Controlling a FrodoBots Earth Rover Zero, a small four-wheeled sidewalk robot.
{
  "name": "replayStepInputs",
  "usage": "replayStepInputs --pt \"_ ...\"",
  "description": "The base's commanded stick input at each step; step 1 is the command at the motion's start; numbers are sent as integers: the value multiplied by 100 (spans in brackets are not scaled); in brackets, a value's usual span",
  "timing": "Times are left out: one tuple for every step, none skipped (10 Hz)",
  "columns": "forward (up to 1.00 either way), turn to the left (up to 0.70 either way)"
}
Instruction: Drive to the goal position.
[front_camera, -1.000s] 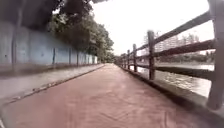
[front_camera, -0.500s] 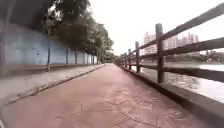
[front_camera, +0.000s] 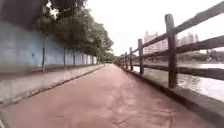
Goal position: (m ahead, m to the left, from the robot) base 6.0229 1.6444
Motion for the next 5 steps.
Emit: replayStepInputs --pt "97 0" --pt "97 0" --pt "97 0" --pt "97 0" --pt "97 0"
